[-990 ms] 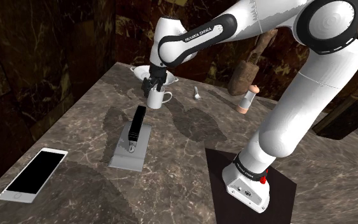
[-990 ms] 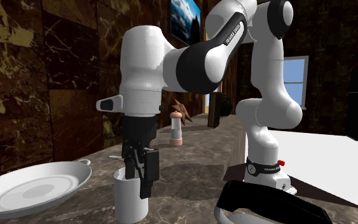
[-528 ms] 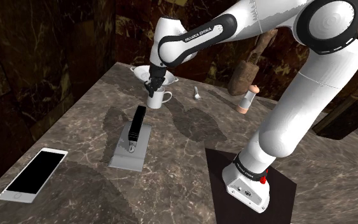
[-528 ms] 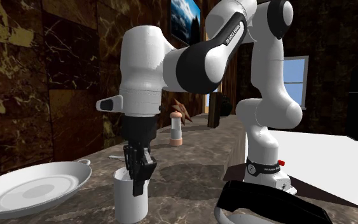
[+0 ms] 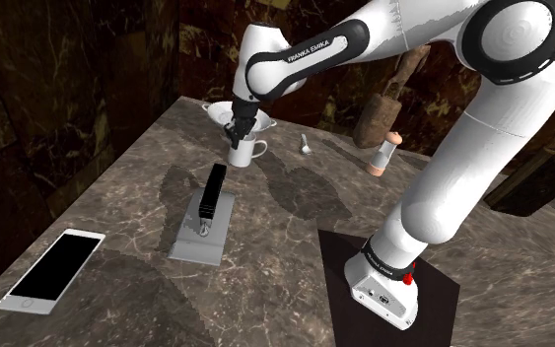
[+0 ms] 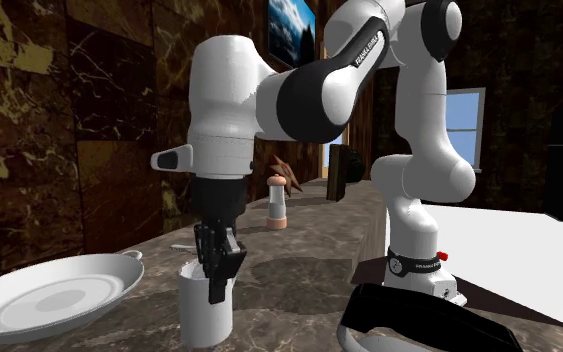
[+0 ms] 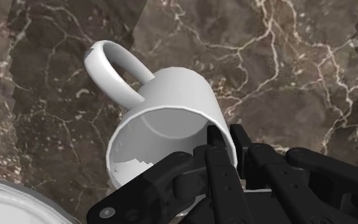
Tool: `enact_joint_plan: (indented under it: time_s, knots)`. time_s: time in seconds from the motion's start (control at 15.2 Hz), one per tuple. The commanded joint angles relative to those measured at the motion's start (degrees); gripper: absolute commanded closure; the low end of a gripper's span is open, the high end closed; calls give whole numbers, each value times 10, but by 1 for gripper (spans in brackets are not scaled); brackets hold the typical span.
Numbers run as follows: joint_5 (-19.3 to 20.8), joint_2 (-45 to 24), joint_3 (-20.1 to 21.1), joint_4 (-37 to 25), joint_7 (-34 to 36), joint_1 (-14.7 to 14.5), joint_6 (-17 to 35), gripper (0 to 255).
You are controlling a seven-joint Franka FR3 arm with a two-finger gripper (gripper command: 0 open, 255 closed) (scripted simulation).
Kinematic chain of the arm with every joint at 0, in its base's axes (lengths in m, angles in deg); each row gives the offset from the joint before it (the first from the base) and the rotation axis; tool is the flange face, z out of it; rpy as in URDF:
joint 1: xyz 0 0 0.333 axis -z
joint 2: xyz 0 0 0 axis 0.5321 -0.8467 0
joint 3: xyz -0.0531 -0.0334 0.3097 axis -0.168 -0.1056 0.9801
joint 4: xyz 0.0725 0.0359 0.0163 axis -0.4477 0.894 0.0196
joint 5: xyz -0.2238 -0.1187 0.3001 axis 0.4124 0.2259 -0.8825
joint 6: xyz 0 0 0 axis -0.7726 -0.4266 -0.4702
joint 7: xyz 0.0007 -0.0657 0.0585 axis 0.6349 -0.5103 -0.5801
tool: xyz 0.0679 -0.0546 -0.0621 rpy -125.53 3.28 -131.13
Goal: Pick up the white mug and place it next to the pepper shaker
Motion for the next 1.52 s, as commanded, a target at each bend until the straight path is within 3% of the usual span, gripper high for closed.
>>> enact_joint_plan:
  time_s: [0.0,1.45]
  knots:
    - [-1,8,0,-7,-1,0,-14,255]
    - [-12,69,-1,-113,-10,0,-181,255]
